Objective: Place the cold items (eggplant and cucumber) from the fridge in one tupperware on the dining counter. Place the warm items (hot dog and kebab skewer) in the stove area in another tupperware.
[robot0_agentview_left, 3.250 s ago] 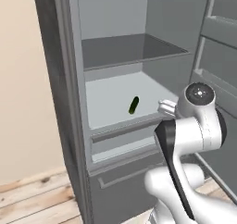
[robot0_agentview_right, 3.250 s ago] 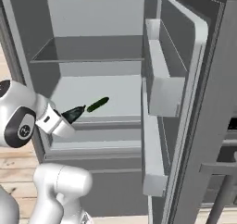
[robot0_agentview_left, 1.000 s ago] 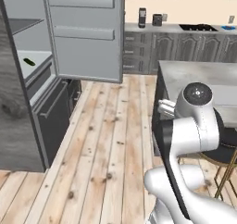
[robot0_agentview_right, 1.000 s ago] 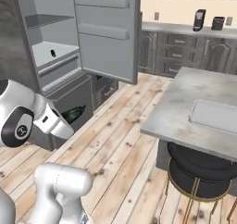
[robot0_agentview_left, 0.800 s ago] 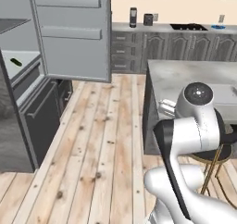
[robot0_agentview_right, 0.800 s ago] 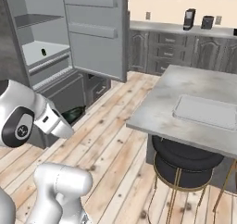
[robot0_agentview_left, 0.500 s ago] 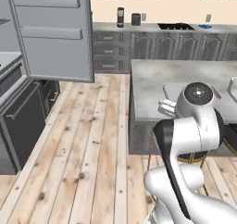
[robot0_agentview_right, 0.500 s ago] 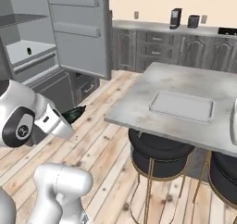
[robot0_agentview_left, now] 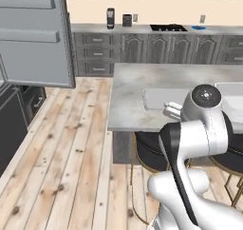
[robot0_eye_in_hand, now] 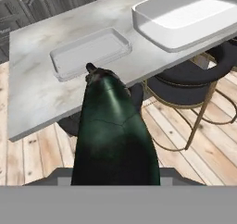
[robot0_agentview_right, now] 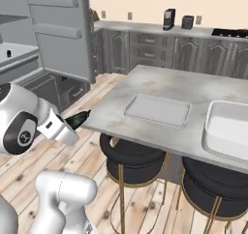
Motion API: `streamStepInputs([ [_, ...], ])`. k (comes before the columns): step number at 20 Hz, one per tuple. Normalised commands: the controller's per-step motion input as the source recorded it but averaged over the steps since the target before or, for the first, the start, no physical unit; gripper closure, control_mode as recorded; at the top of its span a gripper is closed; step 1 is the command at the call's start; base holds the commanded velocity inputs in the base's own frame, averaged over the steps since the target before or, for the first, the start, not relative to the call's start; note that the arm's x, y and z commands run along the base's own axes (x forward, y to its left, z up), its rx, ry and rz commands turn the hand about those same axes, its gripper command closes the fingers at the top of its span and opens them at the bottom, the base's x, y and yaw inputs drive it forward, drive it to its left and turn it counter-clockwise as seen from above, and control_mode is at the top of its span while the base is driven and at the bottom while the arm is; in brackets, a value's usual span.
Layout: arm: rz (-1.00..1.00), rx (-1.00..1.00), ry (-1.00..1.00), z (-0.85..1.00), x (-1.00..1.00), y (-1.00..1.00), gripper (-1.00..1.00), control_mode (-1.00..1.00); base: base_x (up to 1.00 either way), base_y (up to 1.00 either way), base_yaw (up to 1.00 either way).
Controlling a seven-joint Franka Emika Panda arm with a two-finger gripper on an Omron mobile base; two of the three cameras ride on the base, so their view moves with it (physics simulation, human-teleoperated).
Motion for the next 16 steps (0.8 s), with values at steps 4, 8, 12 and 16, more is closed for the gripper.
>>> streamStepInputs([
  [4, 0.00, 0.00, 0.00, 0.00, 0.00, 0.00, 1.00, 1.00, 0.65, -0.42, -0.15],
  [8, 0.00, 0.00, 0.00, 0.00, 0.00, 0.00, 1.00, 1.00, 0.37, -0.25, -0.23],
  [12, 0.00, 0.00, 0.00, 0.00, 0.00, 0.00, 1.00, 1.00, 0.36, -0.23, -0.30],
  [16, 0.00, 0.00, 0.00, 0.00, 0.00, 0.00, 1.00, 1.00, 0.34, -0.17, -0.35],
])
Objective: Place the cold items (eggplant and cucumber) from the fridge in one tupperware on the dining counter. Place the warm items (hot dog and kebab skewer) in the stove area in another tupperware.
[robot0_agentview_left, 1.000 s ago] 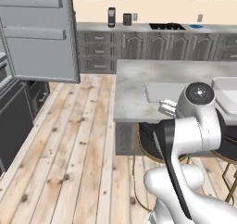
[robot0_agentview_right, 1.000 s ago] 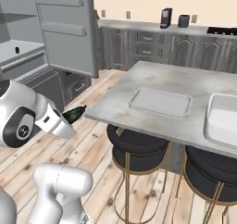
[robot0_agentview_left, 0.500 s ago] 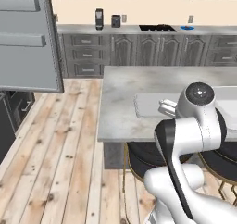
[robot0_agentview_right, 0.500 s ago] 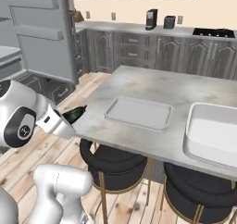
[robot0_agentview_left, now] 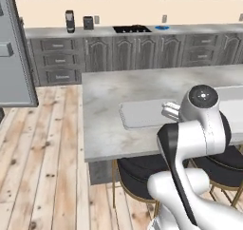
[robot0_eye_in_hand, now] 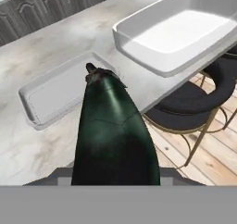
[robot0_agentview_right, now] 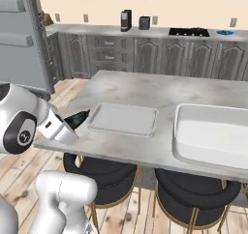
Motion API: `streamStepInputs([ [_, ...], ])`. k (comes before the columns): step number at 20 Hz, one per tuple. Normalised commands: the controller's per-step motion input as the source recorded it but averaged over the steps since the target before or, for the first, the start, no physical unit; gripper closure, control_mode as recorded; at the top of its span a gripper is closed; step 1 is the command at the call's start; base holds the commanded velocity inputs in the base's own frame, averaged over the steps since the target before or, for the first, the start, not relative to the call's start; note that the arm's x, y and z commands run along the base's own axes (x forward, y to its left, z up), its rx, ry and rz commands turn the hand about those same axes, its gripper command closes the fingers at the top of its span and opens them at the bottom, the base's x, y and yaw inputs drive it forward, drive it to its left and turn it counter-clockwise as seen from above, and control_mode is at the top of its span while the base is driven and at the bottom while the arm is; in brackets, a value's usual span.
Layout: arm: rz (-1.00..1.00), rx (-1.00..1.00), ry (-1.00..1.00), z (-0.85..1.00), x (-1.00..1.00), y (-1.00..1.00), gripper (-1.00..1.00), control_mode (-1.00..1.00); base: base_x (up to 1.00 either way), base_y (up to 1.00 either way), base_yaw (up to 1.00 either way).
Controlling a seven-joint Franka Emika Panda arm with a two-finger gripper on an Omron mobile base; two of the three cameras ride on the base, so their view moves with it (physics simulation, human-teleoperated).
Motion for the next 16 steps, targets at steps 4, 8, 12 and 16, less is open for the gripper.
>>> streamStepInputs([
  [4, -0.07, 0.00, -0.04, 0.03, 0.06, 0.00, 1.00, -1.00, 0.13, -0.09, -0.26],
  [8, -0.03, 0.00, -0.11, 0.26, 0.61, -0.01, 1.00, -1.00, 0.00, 0.00, 0.00],
  [12, 0.26, 0.17, 0.07, 0.27, 0.73, -0.38, 1.00, -1.00, 0.00, 0.00, 0.00],
  [16, 0.26, 0.28, 0.16, 0.02, 0.52, -0.47, 1.00, -1.00, 0.00, 0.00, 0.00],
])
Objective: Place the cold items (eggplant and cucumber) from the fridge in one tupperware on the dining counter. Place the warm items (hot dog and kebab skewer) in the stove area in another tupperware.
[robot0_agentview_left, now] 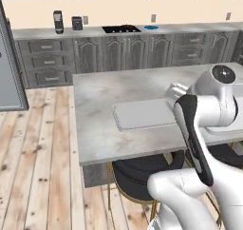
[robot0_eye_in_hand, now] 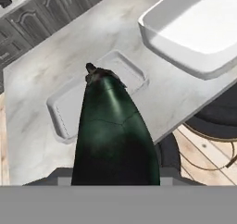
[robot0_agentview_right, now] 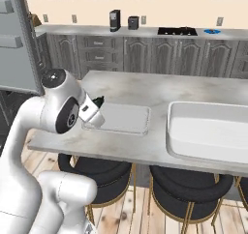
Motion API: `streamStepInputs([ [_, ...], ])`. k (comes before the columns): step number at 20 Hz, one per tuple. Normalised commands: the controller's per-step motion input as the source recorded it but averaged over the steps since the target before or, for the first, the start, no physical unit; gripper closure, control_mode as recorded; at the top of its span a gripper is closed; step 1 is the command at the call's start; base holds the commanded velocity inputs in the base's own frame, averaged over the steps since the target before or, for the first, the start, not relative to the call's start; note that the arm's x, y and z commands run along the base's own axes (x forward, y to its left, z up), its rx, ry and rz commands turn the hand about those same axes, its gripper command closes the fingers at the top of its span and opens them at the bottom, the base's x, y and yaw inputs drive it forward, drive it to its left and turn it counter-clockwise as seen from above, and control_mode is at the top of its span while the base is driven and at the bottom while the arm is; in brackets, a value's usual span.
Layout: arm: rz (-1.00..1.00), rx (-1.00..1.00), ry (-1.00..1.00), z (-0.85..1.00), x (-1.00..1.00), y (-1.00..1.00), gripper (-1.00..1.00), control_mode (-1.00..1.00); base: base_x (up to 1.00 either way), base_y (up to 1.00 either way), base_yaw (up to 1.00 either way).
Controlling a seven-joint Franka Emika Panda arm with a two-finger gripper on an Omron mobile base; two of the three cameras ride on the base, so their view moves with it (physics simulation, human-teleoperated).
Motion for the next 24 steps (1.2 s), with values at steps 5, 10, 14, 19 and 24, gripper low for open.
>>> streamStepInputs([
  [5, 0.06, 0.16, 0.31, -0.45, 0.77, -0.33, 1.00, -1.00, 0.00, 0.00, 0.00],
  [10, 0.00, 0.01, 0.30, -0.72, 0.98, -0.31, 1.00, -1.00, 0.00, 0.00, 0.00],
  [14, 0.01, 0.00, 0.15, -0.76, 1.00, -0.17, 1.00, -1.00, 0.00, 0.00, 0.00],
  [19, 0.03, 0.00, 0.04, -0.73, 1.00, -0.04, 1.00, -1.00, 0.00, 0.00, 0.00],
  [24, 0.03, 0.00, 0.00, -0.74, 1.00, 0.00, 1.00, -1.00, 0.00, 0.00, 0.00],
])
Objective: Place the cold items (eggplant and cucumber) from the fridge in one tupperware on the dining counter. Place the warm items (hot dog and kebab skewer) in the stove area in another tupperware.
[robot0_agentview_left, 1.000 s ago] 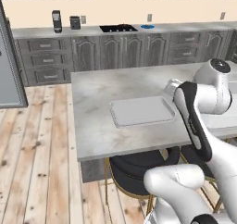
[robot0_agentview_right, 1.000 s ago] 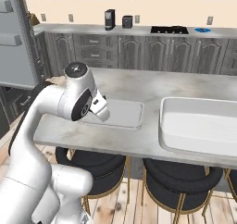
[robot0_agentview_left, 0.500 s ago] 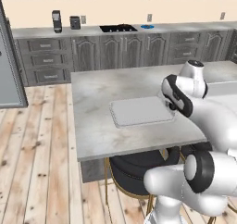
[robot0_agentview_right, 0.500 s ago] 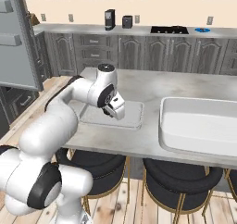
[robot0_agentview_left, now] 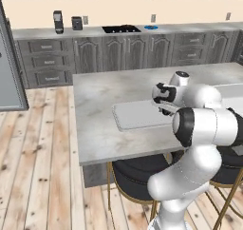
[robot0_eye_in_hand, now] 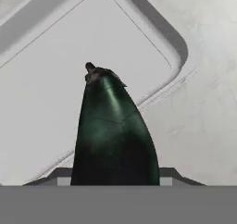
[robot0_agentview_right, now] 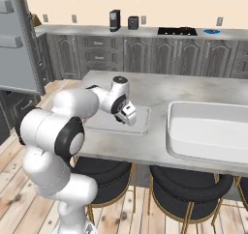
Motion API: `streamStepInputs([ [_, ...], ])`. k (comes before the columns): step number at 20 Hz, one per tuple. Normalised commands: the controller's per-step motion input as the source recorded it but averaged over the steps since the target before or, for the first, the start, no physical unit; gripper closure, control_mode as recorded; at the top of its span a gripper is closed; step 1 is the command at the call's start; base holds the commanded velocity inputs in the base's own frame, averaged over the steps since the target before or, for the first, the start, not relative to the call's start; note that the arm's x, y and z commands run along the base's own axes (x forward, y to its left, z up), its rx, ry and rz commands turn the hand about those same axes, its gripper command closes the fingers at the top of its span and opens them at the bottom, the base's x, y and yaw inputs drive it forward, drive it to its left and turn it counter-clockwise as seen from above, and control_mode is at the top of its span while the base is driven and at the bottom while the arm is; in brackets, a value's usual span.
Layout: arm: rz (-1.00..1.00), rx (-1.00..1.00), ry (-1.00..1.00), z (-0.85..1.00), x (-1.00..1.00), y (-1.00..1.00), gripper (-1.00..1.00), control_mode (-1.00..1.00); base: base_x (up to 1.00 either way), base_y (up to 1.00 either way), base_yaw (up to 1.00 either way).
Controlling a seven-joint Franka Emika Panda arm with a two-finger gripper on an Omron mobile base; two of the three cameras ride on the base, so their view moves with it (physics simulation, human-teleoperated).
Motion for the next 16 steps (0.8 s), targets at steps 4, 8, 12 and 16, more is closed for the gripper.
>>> streamStepInputs([
  [4, 0.05, 0.00, 0.00, -0.73, 1.00, 0.00, 1.00, -1.00, 0.00, 0.00, 0.00],
  [8, 0.06, 0.00, 0.00, -0.69, 1.00, -0.07, 1.00, -1.00, 0.00, 0.00, 0.00],
  [12, 0.06, 0.00, 0.00, -0.54, 1.00, -0.13, 1.00, -1.00, 0.00, 0.00, 0.00],
  [16, 0.04, 0.00, -0.03, -0.38, 0.70, -0.11, -1.00, -1.00, 0.00, 0.00, 0.00],
])
